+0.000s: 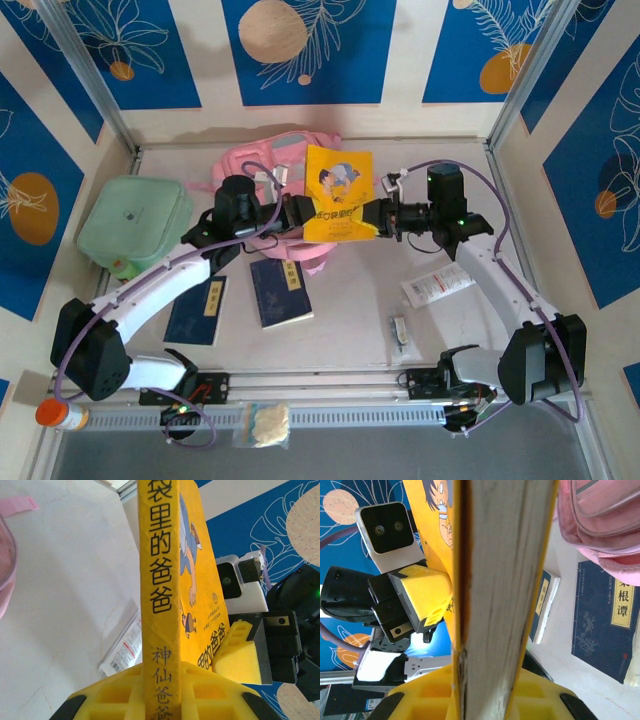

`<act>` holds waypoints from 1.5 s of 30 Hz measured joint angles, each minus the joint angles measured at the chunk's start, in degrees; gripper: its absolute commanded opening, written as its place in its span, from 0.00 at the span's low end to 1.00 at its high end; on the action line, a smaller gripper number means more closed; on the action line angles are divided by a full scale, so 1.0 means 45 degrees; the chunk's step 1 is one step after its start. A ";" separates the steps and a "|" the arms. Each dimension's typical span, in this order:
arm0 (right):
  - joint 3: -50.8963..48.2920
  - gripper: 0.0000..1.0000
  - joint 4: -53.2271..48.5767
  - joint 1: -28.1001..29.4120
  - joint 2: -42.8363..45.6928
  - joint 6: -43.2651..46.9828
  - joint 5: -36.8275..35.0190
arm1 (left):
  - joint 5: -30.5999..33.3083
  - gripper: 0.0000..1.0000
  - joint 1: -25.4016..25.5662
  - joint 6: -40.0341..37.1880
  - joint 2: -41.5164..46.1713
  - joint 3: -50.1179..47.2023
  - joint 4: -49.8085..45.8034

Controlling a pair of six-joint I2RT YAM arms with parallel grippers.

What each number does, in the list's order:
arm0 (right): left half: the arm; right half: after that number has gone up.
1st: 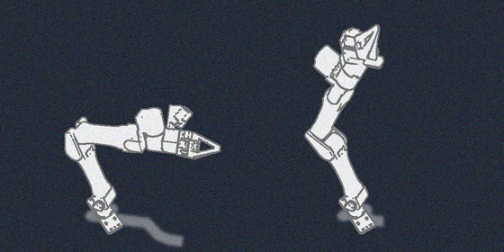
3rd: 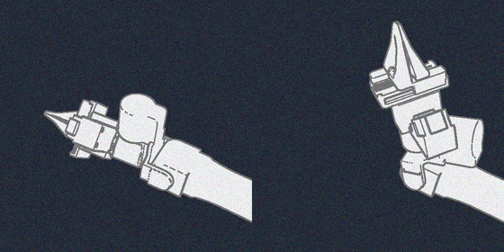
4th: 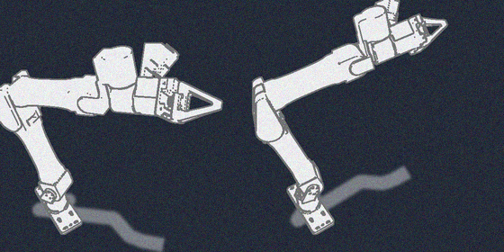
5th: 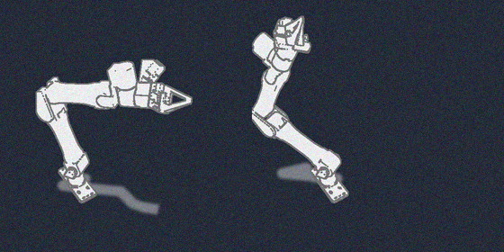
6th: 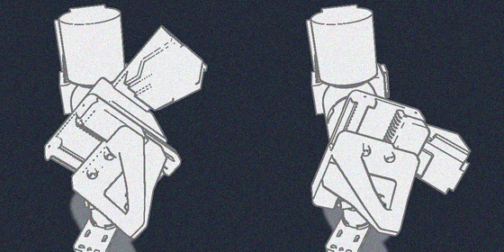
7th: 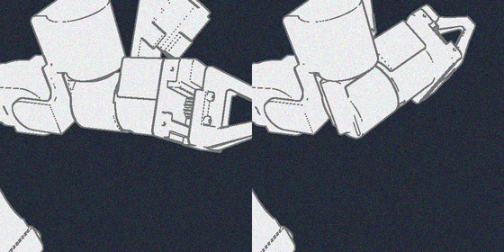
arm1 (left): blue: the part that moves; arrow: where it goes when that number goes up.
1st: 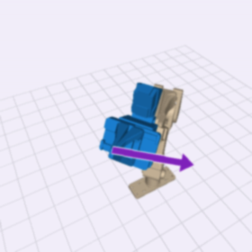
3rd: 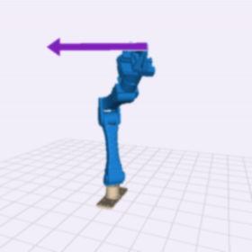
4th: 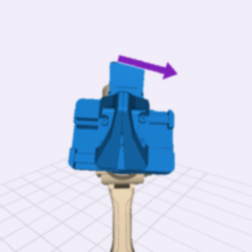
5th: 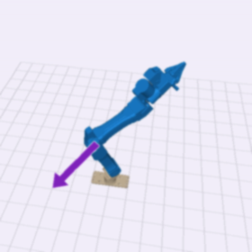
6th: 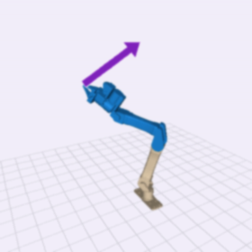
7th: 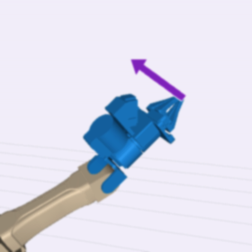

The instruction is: Pack the student bag

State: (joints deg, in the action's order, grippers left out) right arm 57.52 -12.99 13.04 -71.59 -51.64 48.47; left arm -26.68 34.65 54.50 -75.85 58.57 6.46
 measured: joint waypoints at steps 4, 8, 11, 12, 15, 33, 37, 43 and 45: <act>0.0442 0.00 -0.1151 -0.0175 -0.0146 0.0699 -0.0214 | 0.0457 0.35 -0.0005 -0.1239 0.0058 0.0180 -0.1141; 0.0821 0.00 -0.2545 -0.0792 -0.0151 0.1588 -0.0918 | 0.1438 0.44 -0.0005 -0.3696 0.0015 0.1345 -0.3653; 0.0986 0.00 -0.3585 -0.1273 -0.0151 0.2263 -0.1423 | 0.2161 0.48 -0.0005 -0.5965 -0.0330 0.2424 -0.4954; 0.1020 0.00 -0.3866 -0.1433 -0.0141 0.2467 -0.1617 | 0.2477 0.50 -0.0005 -0.6751 -0.0554 0.2764 -0.5362; 0.1049 0.00 -0.4673 -0.1919 -0.0141 0.2987 -0.2171 | 0.3449 0.53 -0.0005 -0.8893 -0.1549 0.3487 -0.6343; 0.0772 0.00 -0.5702 -0.3784 -0.0117 0.3779 -0.3201 | 0.5328 0.57 -0.0068 -1.5713 -0.7834 0.7582 -0.9068; 0.0593 0.00 -0.5688 -0.3978 -0.0102 0.3784 -0.3206 | 0.5226 0.58 -0.0131 -1.6111 -0.9238 0.9063 -0.9879; 0.0296 0.00 -0.5537 -0.4002 -0.0087 0.3774 -0.3007 | 0.5741 0.52 -0.0165 -1.6228 -1.0569 1.0074 -1.0550; 0.0238 0.00 -0.5489 -0.4002 -0.0092 0.3774 -0.2997 | 0.5974 0.49 -0.0175 -1.6232 -1.0788 1.0219 -1.0540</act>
State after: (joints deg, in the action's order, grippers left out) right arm 58.59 -37.69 -4.97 -72.01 -34.65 34.98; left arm 0.21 33.87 -18.55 -124.40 104.55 -40.97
